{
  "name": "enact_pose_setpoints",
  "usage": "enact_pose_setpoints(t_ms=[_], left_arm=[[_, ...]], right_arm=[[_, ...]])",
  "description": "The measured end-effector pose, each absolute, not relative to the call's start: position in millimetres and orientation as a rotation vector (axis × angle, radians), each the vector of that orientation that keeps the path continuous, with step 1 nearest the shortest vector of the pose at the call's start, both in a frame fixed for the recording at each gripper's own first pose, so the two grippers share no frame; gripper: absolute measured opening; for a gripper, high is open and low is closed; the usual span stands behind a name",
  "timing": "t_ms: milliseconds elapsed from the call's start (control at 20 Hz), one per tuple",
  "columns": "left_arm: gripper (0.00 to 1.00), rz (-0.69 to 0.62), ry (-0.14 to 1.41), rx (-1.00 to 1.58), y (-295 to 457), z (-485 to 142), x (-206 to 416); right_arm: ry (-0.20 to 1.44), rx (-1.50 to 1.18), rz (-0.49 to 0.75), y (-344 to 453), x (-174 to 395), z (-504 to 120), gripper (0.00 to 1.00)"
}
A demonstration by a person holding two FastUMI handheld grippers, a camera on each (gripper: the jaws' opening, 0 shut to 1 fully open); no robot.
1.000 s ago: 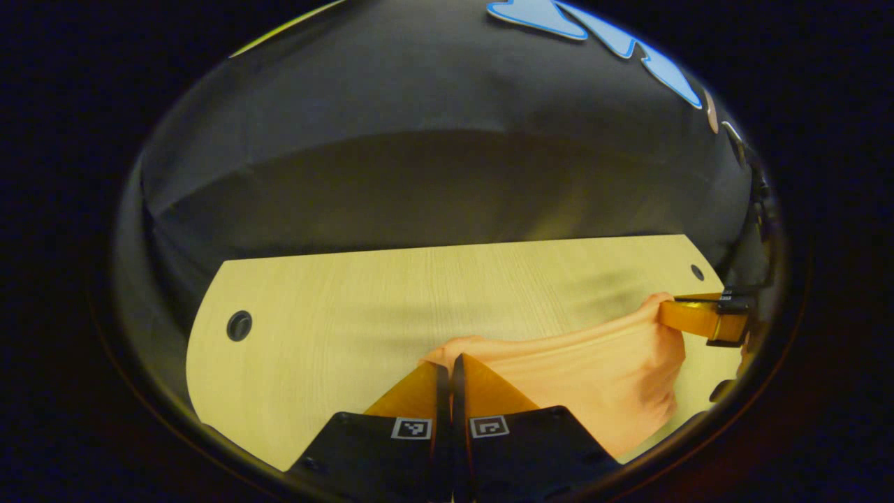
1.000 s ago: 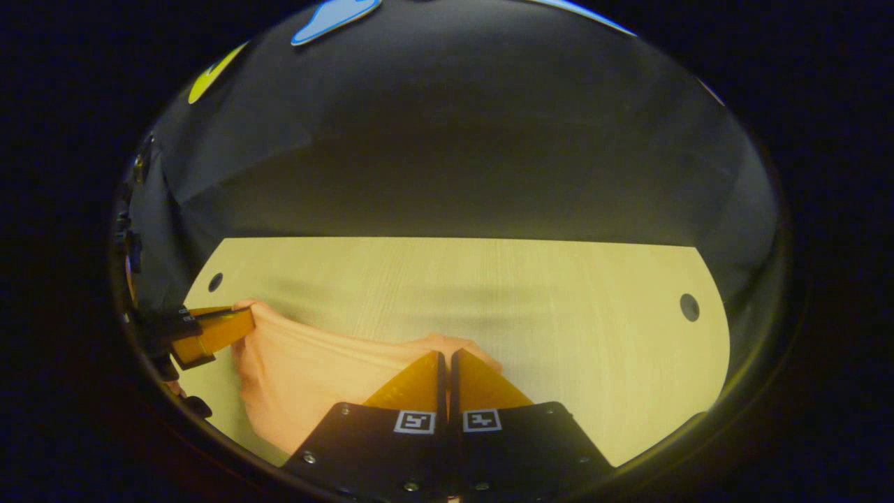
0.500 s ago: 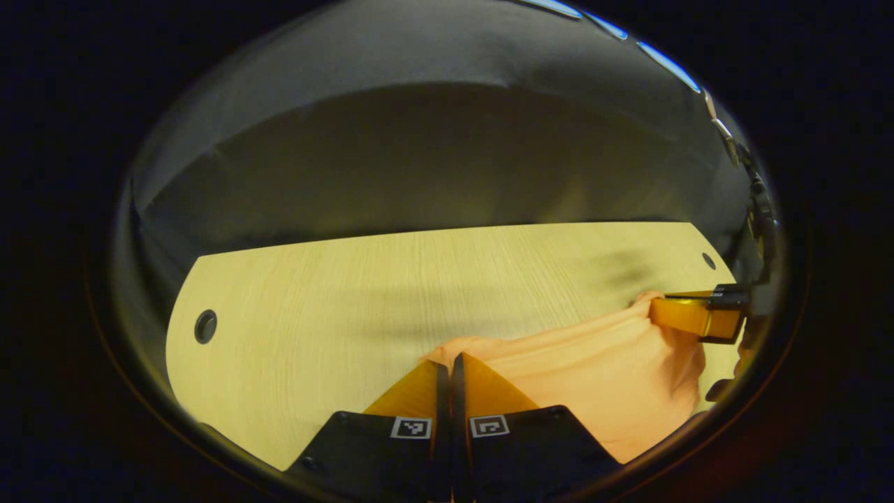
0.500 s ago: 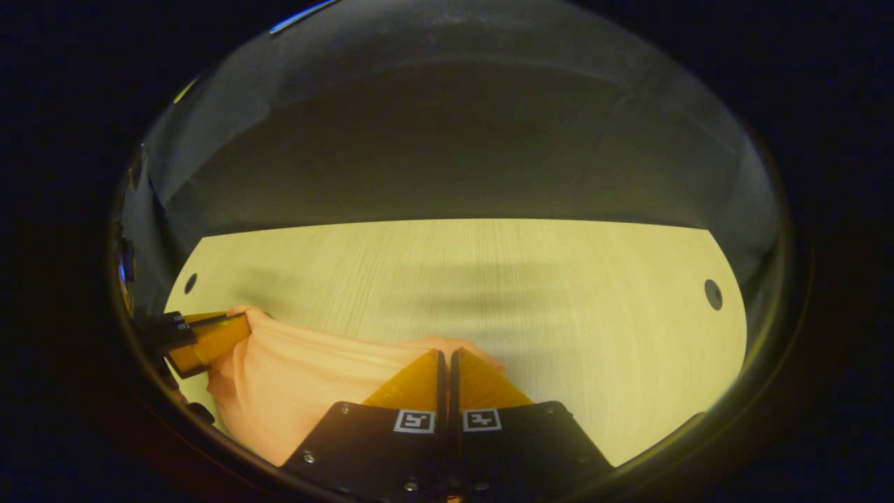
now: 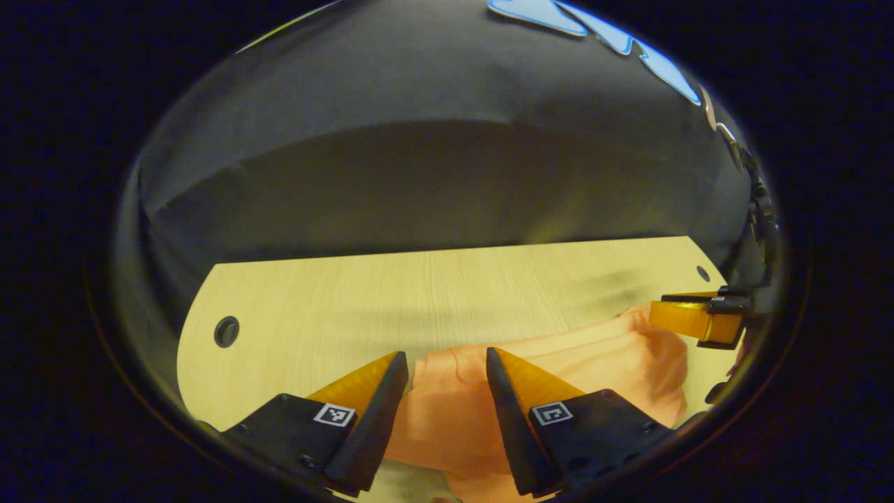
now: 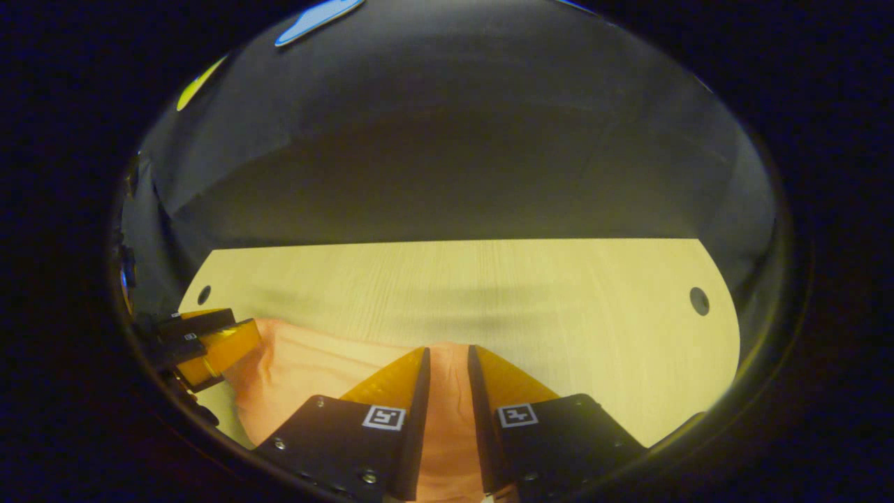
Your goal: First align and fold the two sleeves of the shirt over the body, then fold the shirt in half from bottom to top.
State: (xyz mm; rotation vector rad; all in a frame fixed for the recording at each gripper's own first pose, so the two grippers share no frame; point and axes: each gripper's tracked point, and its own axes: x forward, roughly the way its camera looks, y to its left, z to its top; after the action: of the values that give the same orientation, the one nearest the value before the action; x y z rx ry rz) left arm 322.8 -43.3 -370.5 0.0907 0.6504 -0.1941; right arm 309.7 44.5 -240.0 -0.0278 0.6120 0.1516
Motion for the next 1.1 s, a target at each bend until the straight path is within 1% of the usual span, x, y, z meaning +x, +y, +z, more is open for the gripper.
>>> enact_pose_setpoints(t_ms=[150,200,250,300,350,400,450,500,550,600,650,700,750,850,900,950,1000,1050,1100], left_arm=[[0.73,-0.207,0.614,0.105,-44.3,-332.1,299.2],[0.77,-0.212,0.609,0.099,-43.5,-320.8,289.1],[0.77,-0.213,0.602,0.093,-45.1,-308.9,278.3],[0.8,-0.214,0.59,0.087,-42.6,-294.4,267.5],[0.8,-0.216,0.582,0.083,-40.0,-279.2,255.4],[0.73,-0.219,0.574,0.079,-37.4,-268.1,243.5],[0.77,-0.218,0.564,0.077,-35.4,-257.4,227.6],[0.73,-0.216,0.553,0.074,-32.3,-245.3,213.3],[0.73,-0.212,0.539,0.072,-34.8,-230.6,193.3],[0.77,-0.209,0.527,0.071,-34.8,-220.6,179.9],[0.77,-0.209,0.515,0.071,-37.1,-209.4,167.3],[0.72,-0.205,0.505,0.07,-37.2,-196.4,149.6],[0.72,-0.2,0.479,0.065,-35.5,-179.3,126.8],[0.72,-0.198,0.448,0.051,-34.4,-157.5,97.5],[0.76,-0.199,0.435,0.045,-35.0,-148.4,82.5],[0.72,-0.2,0.428,0.047,-34.9,-142.5,71.7],[0.76,-0.198,0.422,0.053,-34.5,-137.8,59.7],[0.76,-0.2,0.416,0.055,-37.1,-133.5,47.8],[0.72,-0.202,0.412,0.054,-38.3,-130.8,38.1]], right_arm=[[0.571,-0.056,0.155,43.1,287.6,-210.5,0.34],[0.563,-0.059,0.161,49.2,278.4,-200.0,0.34],[0.553,-0.057,0.167,54.4,267.9,-189.4,0.34],[0.542,-0.054,0.171,56.7,256.5,-181.5,0.3],[0.532,-0.05,0.177,57.8,242.9,-171.7,0.34],[0.52,-0.045,0.183,55.2,229.2,-162.1,0.3],[0.506,-0.046,0.189,52.9,215.4,-153.5,0.34],[0.495,-0.051,0.192,48.6,197.1,-143.5,0.34],[0.475,-0.06,0.198,47.2,171.9,-128.9,0.34],[0.457,-0.066,0.203,47.5,155.4,-118.9,0.34],[0.442,-0.075,0.208,49.2,138.4,-110.2,0.34],[0.426,-0.086,0.21,49.6,122.0,-101.0,0.34],[0.403,-0.096,0.213,50.2,101.5,-90.2,0.34],[0.368,-0.096,0.221,49.6,75.3,-80.8,0.34],[0.356,-0.093,0.224,49.9,61.8,-75.8,0.34],[0.351,-0.087,0.228,54.4,54.4,-83.0,0.29],[0.344,-0.084,0.23,55.5,43.1,-81.7,0.3],[0.339,-0.081,0.232,57.1,32.9,-80.1,0.3],[0.334,-0.078,0.235,58.5,23.3,-80.0,0.33]])
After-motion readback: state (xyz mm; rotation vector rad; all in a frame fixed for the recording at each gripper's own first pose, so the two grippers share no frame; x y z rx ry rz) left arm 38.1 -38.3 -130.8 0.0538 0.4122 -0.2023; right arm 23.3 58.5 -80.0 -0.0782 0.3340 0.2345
